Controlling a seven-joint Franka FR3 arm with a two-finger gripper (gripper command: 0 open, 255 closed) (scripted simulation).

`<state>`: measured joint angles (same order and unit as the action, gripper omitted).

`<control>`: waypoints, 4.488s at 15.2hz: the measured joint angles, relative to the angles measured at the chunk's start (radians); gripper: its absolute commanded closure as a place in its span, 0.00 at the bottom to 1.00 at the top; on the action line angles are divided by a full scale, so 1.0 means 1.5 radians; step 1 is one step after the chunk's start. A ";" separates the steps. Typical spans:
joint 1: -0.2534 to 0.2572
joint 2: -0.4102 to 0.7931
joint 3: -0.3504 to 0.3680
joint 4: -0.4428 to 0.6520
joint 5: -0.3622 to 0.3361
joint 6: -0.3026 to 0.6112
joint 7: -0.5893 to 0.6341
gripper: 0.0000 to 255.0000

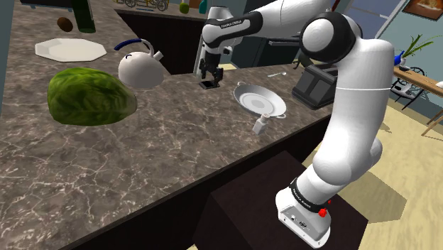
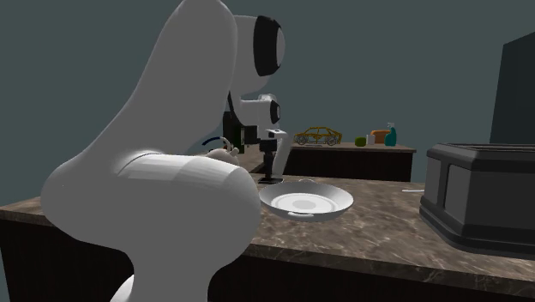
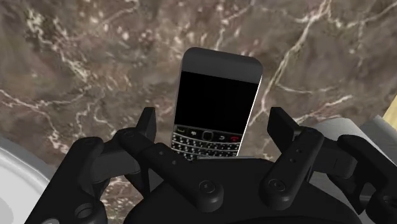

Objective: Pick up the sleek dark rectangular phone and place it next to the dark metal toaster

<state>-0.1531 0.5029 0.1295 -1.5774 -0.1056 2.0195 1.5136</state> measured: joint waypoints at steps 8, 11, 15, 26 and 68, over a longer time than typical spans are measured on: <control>0.000 0.010 -0.001 -0.010 -0.002 0.020 0.002 0.00; 0.000 0.009 -0.001 -0.010 -0.002 0.020 0.002 1.00; 0.000 0.009 -0.001 -0.010 -0.002 0.020 0.002 1.00; 0.000 -0.010 0.001 0.013 0.002 -0.023 -0.002 1.00; 0.019 0.016 0.004 0.438 0.003 -0.421 -0.020 1.00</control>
<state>-0.1242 0.5261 0.1359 -0.9203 -0.1009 1.3883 1.4830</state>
